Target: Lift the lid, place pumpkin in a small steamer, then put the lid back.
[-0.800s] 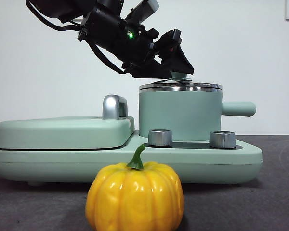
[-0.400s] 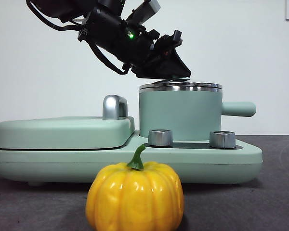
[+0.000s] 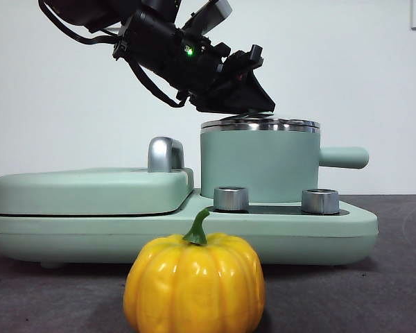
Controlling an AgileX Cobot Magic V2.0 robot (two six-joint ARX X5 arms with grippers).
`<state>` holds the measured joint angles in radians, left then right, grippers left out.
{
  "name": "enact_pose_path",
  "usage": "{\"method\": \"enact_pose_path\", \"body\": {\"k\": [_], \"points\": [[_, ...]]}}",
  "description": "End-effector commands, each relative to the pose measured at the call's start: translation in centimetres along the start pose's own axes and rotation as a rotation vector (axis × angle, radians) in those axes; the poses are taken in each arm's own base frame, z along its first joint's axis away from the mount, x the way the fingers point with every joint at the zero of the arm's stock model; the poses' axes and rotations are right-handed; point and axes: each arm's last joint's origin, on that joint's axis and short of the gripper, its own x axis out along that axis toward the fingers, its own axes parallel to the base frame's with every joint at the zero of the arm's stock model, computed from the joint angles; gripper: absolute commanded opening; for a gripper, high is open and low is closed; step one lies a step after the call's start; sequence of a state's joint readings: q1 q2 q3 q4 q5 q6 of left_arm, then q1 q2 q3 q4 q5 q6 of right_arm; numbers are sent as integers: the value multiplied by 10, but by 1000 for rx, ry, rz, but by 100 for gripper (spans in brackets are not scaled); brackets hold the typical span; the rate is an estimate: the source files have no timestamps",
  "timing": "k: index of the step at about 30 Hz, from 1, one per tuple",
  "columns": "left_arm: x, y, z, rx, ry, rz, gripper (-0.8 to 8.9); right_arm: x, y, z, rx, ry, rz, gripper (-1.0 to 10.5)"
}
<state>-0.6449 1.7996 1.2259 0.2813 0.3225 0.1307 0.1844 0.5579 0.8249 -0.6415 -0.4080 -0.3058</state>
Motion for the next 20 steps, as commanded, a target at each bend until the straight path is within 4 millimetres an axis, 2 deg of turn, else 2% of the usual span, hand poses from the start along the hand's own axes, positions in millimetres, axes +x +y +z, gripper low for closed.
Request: {"method": "enact_pose_path", "body": {"k": [1, 12, 20], "points": [[-2, 1, 16, 38, -75, 35, 7, -2, 0, 5, 9, -17, -2, 302], [-28, -2, 48, 63, -174, 60, 7, -2, 0, 5, 9, -16, -1, 303], [-77, -14, 74, 38, -97, 53, 7, -2, 0, 4, 14, -4, 4, 303]]}}
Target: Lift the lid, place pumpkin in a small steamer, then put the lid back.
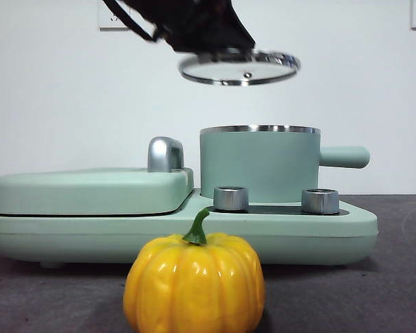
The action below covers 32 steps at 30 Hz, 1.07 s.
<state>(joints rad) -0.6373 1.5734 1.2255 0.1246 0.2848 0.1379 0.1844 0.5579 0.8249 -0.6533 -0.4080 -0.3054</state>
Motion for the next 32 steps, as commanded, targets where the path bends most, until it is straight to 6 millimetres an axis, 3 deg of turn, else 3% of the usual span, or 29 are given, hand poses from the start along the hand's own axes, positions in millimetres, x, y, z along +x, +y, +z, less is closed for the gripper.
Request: {"method": "enact_pose_path", "body": {"k": [1, 7, 14, 23, 32], "points": [[-23, -5, 23, 6, -19, -2, 7, -2, 0, 5, 9, -15, 3, 303], [-66, -9, 30, -41, 115, 1, 10, -2, 1, 5, 6, -19, 19, 303], [-97, -7, 28, -79, 232, 67, 11, 9, 9, 5, -13, 12, 155, 337], [-132, -7, 37, -85, 227, 133, 11, 46, 28, 4, -52, 131, 371, 338], [-157, -10, 31, -93, 240, 189, 11, 88, 67, -3, -232, 294, 525, 390]]}}
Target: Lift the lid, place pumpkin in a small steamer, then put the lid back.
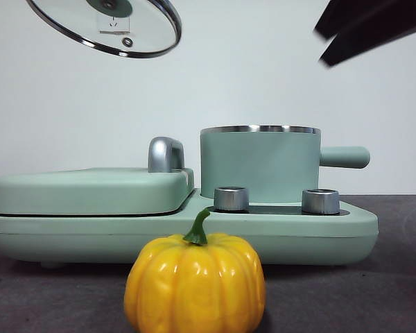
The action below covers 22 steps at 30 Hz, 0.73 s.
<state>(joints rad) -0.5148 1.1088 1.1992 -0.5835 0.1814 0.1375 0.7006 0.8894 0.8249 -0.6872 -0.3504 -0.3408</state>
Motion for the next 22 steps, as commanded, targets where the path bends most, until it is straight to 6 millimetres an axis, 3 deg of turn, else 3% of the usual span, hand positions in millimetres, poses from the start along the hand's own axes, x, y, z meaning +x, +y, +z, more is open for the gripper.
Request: {"method": "enact_pose_path", "body": {"k": [1, 8, 22], "points": [[-8, 0, 1, 5, -42, 12, 11, 14, 5, 7, -85, 40, 25, 390], [-22, -1, -13, -13, -51, 31, 10, 54, 14, 13, -140, 110, 116, 390], [-27, 0, -11, -12, -76, 43, 10, 119, 13, 5, -139, 215, 198, 484]]}}
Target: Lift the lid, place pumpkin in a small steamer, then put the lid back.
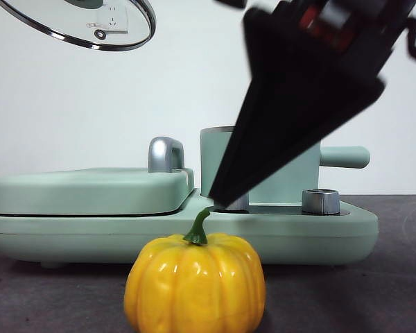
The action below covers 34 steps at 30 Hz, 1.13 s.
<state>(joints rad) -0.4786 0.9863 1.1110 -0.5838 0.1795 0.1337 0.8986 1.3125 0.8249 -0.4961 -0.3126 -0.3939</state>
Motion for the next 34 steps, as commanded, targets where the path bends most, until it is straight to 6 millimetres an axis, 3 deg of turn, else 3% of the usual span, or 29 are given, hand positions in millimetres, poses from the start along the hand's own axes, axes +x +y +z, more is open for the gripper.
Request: {"method": "enact_pose_path", "body": {"k": [1, 18, 22, 27, 34], "points": [[-3, 0, 7, 2, -45, 4, 10, 10, 0, 6, -20, 3, 20, 484], [-3, 3, 7, -5, -44, 19, 10, 48, -3, 1, -7, 75, 68, 479], [-3, 3, 7, -5, -45, 19, 10, 48, -2, 1, 11, 75, 77, 355], [-3, 3, 7, -4, -47, 19, 10, 38, -2, 7, 54, 61, 80, 355], [-3, 3, 9, 0, -69, 22, 10, -8, 1, 25, 159, 83, 63, 355]]}}
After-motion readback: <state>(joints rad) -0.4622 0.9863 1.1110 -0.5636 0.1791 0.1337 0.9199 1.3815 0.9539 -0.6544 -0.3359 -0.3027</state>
